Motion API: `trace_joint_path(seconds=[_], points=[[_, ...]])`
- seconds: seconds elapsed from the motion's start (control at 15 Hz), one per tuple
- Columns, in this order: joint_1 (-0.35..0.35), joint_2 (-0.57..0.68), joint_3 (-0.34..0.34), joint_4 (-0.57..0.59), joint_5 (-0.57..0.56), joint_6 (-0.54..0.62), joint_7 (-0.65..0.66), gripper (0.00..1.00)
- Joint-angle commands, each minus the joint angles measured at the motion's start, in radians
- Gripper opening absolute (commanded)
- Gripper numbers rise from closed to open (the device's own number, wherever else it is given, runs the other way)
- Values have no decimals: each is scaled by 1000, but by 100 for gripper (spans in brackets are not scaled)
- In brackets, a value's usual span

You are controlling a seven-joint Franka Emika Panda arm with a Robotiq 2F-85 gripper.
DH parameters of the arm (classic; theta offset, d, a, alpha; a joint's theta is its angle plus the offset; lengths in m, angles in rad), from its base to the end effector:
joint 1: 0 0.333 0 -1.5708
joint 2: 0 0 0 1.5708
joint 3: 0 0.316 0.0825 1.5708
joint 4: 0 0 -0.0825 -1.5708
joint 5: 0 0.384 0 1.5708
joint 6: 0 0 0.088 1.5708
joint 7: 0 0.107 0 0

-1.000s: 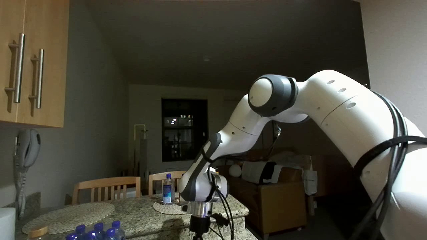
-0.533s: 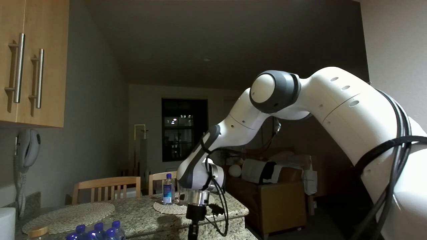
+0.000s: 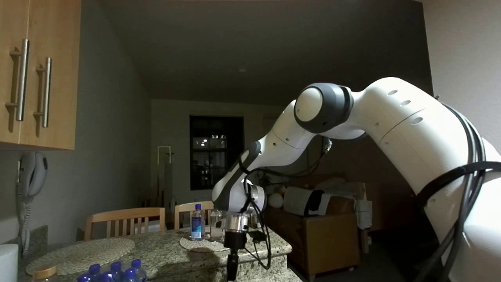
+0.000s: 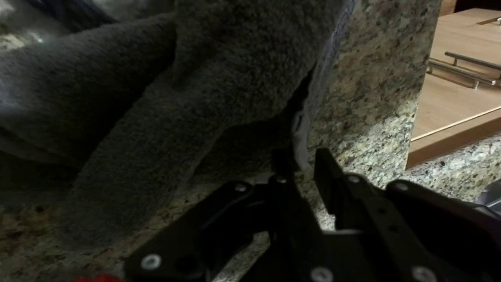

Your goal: Move the towel to the right

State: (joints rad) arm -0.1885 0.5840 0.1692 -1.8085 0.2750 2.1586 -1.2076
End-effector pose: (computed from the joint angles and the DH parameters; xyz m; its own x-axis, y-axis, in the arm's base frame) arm 0.6281 -0.0069 0.2084 0.5640 0.8087 0.1671 0.8041 -0.4919 -0.3337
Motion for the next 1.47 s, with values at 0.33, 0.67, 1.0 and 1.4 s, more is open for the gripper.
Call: trace_joint_path(seconds=[0.33, 0.67, 1.0, 1.4], points=[[6, 4, -16, -30, 9, -35, 2, 86], [21, 11, -26, -26, -10, -103, 14, 100], [28, 8, -34, -27, -23, -157, 14, 59], [41, 20, -49, -27, -33, -151, 15, 21]])
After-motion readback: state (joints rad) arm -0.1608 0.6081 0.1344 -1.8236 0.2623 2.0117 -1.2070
